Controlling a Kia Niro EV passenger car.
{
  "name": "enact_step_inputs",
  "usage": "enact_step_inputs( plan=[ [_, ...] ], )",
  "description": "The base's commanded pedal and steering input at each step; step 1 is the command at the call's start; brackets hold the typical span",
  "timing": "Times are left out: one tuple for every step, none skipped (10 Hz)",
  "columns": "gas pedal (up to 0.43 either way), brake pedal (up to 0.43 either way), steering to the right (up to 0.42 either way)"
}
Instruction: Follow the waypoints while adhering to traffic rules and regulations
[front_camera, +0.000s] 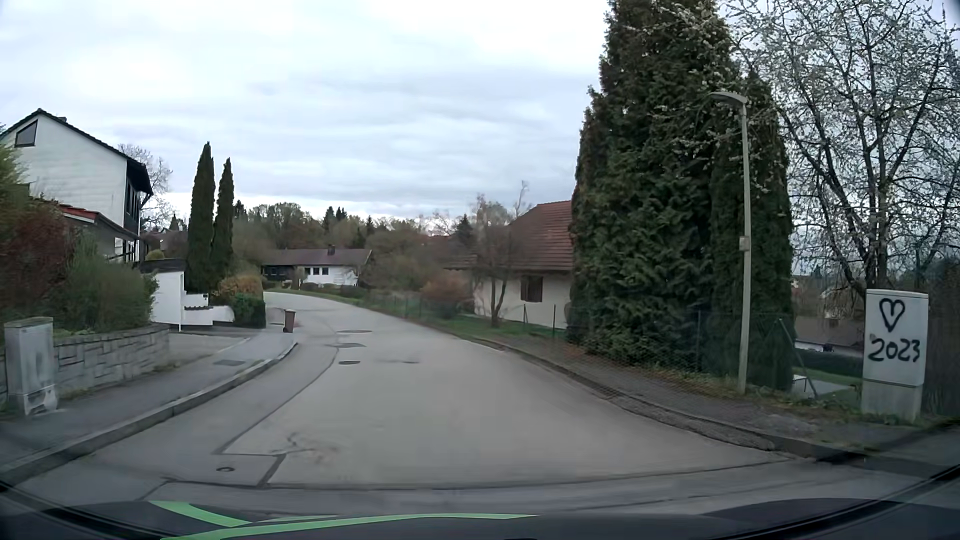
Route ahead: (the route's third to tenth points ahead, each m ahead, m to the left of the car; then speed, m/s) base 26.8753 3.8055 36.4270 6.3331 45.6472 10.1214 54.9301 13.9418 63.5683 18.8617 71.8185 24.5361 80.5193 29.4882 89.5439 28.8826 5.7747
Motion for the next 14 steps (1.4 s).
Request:
enact_step_inputs(
  plan=[
    [0.039, 0.0, -0.016],
    [0.039, 0.0, -0.016],
    [0.039, 0.0, -0.017],
    [0.039, 0.0, -0.017],
    [0.039, 0.0, -0.017],
    [0.039, 0.0, -0.018],
    [0.047, 0.0, -0.02],
    [0.087, 0.0, -0.022],
    [0.087, 0.0, -0.027],
    [0.087, 0.0, -0.03],
    [0.087, 0.0, -0.033],
    [0.079, 0.0, -0.037],
    [0.079, 0.0, -0.045],
    [0.079, 0.0, -0.051]
  ],
)
